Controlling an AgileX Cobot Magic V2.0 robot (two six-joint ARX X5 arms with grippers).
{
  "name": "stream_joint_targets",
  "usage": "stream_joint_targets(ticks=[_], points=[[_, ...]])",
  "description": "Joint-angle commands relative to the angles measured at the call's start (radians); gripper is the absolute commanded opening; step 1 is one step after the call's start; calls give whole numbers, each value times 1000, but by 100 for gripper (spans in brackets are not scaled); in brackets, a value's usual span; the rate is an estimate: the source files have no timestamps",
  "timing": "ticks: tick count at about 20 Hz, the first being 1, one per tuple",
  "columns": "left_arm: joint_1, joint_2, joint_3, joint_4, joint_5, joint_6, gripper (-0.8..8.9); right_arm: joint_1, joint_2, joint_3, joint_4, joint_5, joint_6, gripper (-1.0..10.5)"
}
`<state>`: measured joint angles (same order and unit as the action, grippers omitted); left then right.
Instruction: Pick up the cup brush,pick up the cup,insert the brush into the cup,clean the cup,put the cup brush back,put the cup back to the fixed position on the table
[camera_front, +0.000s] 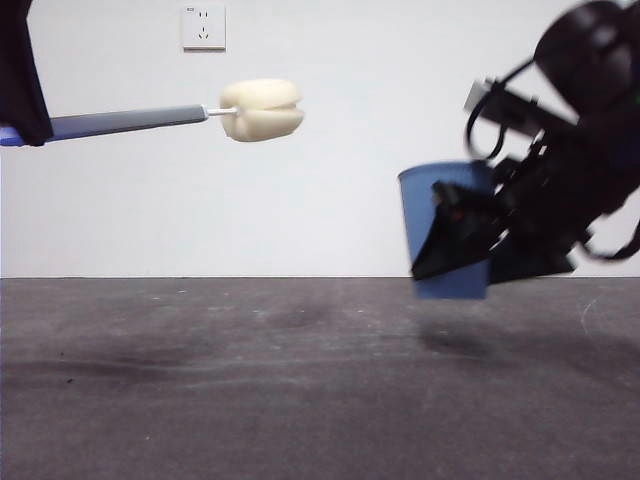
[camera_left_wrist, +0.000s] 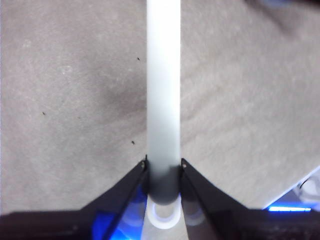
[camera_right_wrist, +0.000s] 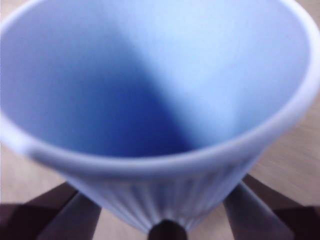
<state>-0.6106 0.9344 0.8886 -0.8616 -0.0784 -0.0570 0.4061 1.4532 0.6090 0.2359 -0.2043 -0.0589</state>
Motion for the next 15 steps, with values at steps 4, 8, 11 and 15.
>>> stream_joint_targets(ticks=[4,8,11,15], points=[[3,-2,-3,-44,9,190,-9,34,-132,90,-406,163,-172,-13],[3,-1,-3,-70,9,285,-9,73,-132,186,-674,341,-393,-13],[2,6,-3,-71,60,338,-9,102,-132,249,-777,480,-536,-13],[-15,30,-3,-84,84,373,-9,146,-132,320,-792,616,-718,-13]])
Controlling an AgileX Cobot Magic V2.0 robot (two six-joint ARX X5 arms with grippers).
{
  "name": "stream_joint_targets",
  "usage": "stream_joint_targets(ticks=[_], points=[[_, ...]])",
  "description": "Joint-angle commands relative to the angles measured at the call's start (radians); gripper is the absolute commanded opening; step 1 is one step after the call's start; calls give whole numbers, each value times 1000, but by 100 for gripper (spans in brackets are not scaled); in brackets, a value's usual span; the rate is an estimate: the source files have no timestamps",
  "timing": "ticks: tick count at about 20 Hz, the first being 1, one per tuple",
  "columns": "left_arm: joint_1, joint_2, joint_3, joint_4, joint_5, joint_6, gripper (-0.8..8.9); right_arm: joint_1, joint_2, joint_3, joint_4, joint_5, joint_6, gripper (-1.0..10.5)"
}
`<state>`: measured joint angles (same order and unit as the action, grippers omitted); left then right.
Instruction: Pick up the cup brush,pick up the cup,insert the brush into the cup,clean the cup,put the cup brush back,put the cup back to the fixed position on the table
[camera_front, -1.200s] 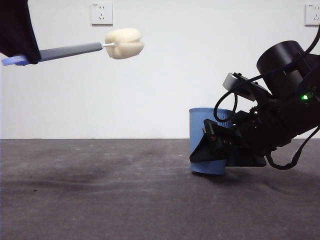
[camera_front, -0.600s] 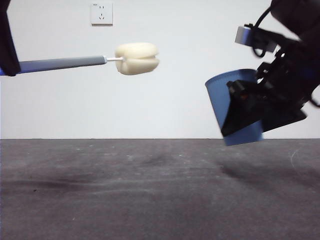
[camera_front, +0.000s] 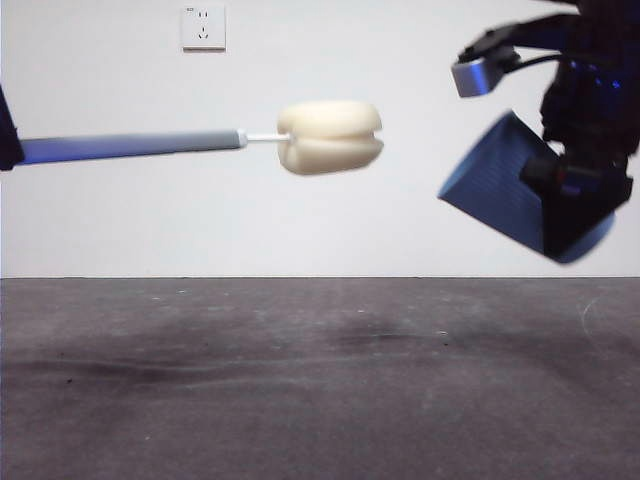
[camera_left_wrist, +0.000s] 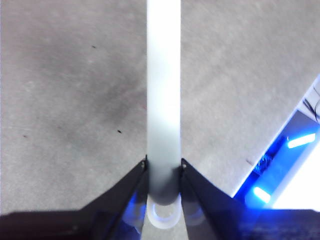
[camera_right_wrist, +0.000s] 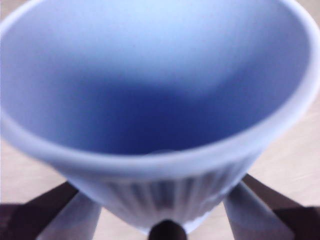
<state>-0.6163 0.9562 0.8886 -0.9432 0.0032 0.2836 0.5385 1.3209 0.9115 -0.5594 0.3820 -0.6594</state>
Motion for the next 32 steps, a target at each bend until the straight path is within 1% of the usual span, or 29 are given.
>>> stream_joint_targets(ticks=[1,3,4,5,6,9,12,16,17,19,22,27,29,32], points=[[-17,14,-3,-2,2,33,-9,26,1,30,3,63,-179,-13],[-27,24,-3,-1,2,35,-9,48,1,34,2,117,-293,-13],[-31,27,-3,-1,2,35,-9,60,1,34,0,137,-340,-13],[-35,31,-3,0,2,35,-9,72,1,34,2,151,-370,-13],[-39,34,-3,0,2,35,-9,80,1,34,2,152,-385,-13],[-58,60,-3,0,2,35,-9,110,1,34,5,152,-397,-13],[-91,97,-3,17,2,35,-9,136,1,34,5,158,-436,-13],[-132,146,11,51,2,5,-9,168,3,34,0,205,-506,-13],[-142,158,20,52,2,4,-9,175,3,34,-3,207,-527,-13],[-163,174,39,53,2,2,-9,188,10,34,-3,237,-559,-13],[-186,185,75,47,0,-23,-9,191,22,34,-19,274,-589,-13],[-198,200,83,68,6,-22,-9,203,22,34,-23,272,-595,-13],[-203,225,83,112,9,-22,-9,222,22,34,-22,270,-595,-13],[-213,282,84,199,57,-40,-9,253,27,34,-23,251,-584,-13]])
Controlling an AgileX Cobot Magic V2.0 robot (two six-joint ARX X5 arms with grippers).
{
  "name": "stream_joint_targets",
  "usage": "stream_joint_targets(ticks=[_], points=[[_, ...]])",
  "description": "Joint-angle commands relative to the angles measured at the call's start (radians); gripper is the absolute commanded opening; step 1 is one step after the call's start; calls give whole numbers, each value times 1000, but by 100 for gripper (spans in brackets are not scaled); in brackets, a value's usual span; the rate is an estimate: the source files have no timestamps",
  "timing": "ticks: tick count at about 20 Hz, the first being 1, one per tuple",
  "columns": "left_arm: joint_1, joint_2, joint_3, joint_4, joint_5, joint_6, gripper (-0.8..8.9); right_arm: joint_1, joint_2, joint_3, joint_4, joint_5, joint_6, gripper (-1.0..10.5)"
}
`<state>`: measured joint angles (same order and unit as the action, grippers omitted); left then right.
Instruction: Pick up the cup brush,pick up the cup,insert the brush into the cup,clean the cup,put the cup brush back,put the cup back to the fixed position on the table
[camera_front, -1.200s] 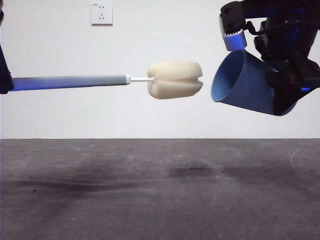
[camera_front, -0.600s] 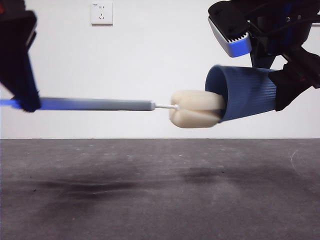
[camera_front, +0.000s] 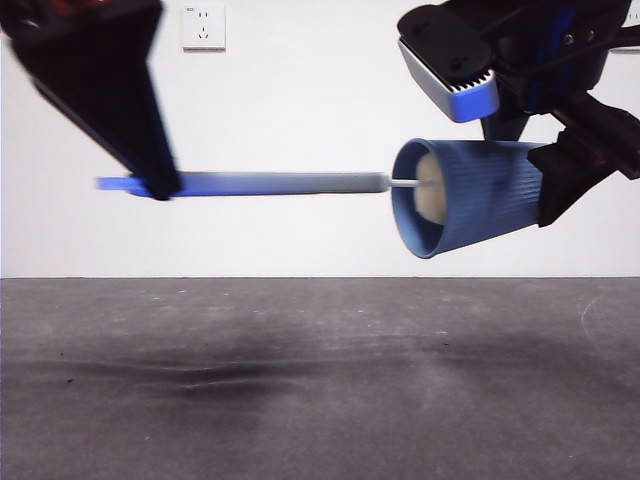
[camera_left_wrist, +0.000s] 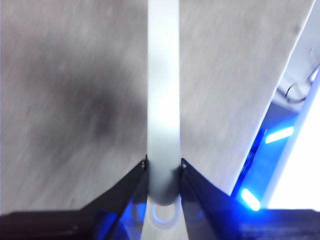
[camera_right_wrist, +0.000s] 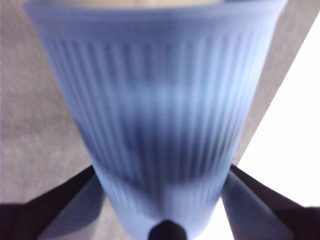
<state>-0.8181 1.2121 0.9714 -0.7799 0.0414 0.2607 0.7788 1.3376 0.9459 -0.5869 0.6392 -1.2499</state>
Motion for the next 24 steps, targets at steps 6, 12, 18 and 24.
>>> stream_joint_targets(ticks=[6,12,18,24], points=[[-34,90,1,125,18,-78,-9,62,11,0,6,-13,19,-13],[-18,41,1,-53,-112,-78,-9,60,11,0,-9,-6,57,-13],[-4,-72,1,-280,-199,-78,-9,60,11,0,-9,-6,57,-13],[-4,-129,1,-315,-198,-78,-9,60,11,0,-9,-9,57,-13]])
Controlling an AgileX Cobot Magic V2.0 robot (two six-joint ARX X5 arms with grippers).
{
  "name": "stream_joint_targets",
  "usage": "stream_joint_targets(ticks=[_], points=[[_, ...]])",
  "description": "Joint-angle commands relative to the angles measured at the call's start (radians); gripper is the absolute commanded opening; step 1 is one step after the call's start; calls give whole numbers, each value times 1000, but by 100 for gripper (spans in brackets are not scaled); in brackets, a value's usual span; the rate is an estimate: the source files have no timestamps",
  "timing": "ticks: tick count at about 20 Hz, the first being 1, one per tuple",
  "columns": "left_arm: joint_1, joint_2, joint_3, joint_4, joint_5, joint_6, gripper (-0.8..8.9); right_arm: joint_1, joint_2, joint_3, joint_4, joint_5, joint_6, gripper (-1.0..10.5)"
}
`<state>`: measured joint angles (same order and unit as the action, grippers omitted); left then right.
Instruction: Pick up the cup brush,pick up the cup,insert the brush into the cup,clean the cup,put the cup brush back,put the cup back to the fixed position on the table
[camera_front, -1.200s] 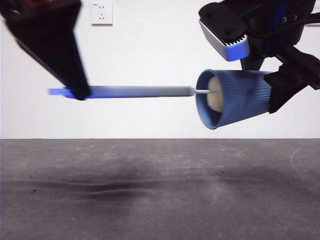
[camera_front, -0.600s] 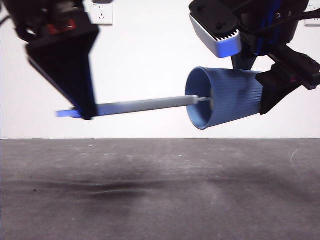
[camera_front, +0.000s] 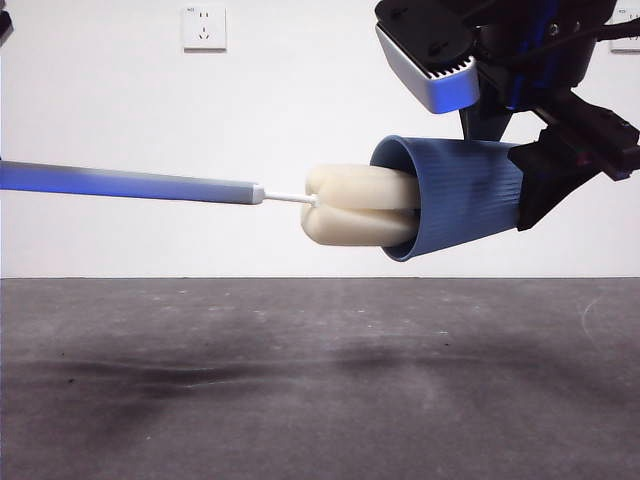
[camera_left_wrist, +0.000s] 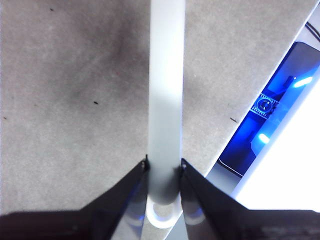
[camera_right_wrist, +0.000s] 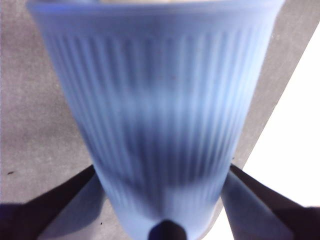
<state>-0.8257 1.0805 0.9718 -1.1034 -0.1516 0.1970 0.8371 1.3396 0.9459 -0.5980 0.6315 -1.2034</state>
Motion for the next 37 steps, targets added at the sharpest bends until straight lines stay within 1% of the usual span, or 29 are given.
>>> stream_joint_targets(ticks=[1,4,6,8,11,14,19,21,23,25,28,33,37], points=[[4,3,0,19,-1,-12,-9,2,9,0,2,-2,15,-13],[3,6,0,82,55,-9,-9,2,9,0,2,-4,29,-13],[3,23,0,123,59,-2,-9,2,9,0,2,-5,28,-13],[2,59,0,164,100,12,-9,3,9,0,2,-5,29,-13],[2,124,0,273,111,11,-9,3,9,0,2,-17,32,-13],[2,171,0,340,154,4,-9,3,9,0,3,-31,44,-13],[2,198,0,404,160,-18,-9,5,9,0,6,-31,44,-13],[2,198,0,385,159,-18,-9,6,9,0,6,-31,44,-13],[4,198,0,312,142,-18,-9,6,9,0,5,-29,45,-13],[8,193,0,237,98,-17,-9,6,9,0,4,-29,45,-13],[10,173,0,158,91,-19,-9,6,9,0,4,-30,66,-13],[14,102,0,47,-9,-19,-9,6,9,0,-12,-26,89,-13],[56,17,0,-17,-13,-22,-9,6,9,0,-11,-26,89,-13]])
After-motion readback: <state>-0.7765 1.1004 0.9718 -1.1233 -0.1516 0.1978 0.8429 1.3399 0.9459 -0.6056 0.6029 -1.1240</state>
